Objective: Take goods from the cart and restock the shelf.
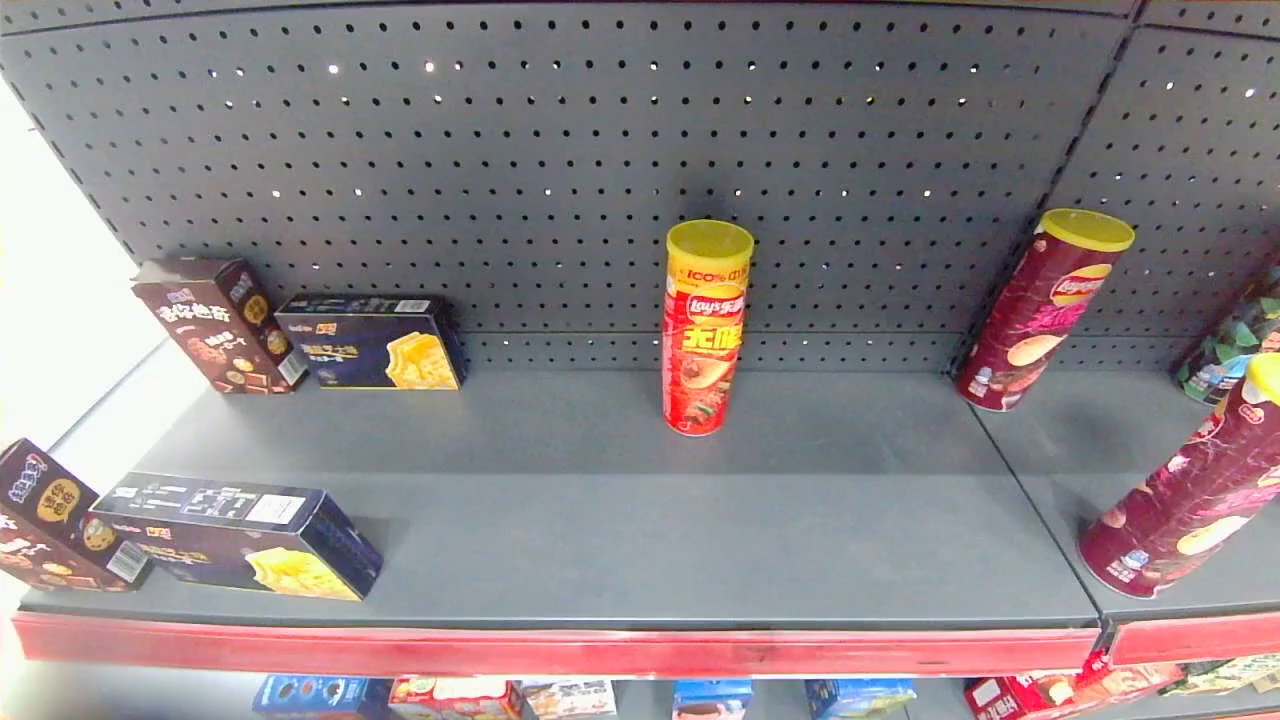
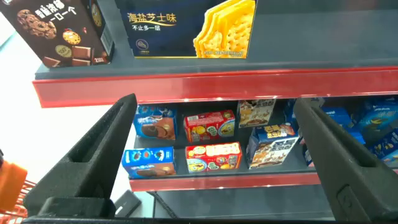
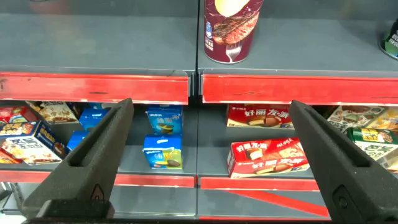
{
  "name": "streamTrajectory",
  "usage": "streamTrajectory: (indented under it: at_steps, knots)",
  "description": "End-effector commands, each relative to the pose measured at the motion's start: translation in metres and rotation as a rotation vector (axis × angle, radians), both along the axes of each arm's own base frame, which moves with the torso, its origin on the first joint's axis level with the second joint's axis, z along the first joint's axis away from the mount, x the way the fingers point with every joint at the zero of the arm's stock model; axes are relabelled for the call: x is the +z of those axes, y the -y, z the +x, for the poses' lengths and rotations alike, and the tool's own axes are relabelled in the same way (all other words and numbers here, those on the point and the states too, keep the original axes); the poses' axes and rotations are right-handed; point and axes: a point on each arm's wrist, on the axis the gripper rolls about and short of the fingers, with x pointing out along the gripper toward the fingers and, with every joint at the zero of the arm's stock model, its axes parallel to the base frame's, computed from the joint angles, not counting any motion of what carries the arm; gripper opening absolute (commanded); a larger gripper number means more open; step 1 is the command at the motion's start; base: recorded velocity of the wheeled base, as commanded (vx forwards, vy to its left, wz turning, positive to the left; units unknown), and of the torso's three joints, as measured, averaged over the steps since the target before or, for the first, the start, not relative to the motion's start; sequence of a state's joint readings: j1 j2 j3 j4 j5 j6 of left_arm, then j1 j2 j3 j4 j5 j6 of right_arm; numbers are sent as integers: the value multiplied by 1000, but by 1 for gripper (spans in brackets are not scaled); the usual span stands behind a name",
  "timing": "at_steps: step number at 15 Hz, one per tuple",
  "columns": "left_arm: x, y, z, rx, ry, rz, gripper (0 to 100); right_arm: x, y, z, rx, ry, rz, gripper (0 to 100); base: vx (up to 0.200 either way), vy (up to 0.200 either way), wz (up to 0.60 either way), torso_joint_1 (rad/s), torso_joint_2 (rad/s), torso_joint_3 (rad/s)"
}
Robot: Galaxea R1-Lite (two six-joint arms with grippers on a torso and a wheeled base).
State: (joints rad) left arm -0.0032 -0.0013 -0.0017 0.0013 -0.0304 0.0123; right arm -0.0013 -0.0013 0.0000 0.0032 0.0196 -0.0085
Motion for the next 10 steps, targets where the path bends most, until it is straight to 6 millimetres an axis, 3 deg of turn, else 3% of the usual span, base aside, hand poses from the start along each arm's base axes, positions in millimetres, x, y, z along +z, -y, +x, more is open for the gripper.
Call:
streamTrajectory:
  at_steps: [1,10]
  knots:
    - [0,0,0,0,0,0,100,0,0,0,0,-1,-1,100,0,0,600,2,-2,2]
    - [0,0,0,-2,-2,0,100,0,0,0,0,-1,-1,100,0,0,600,5,2,2]
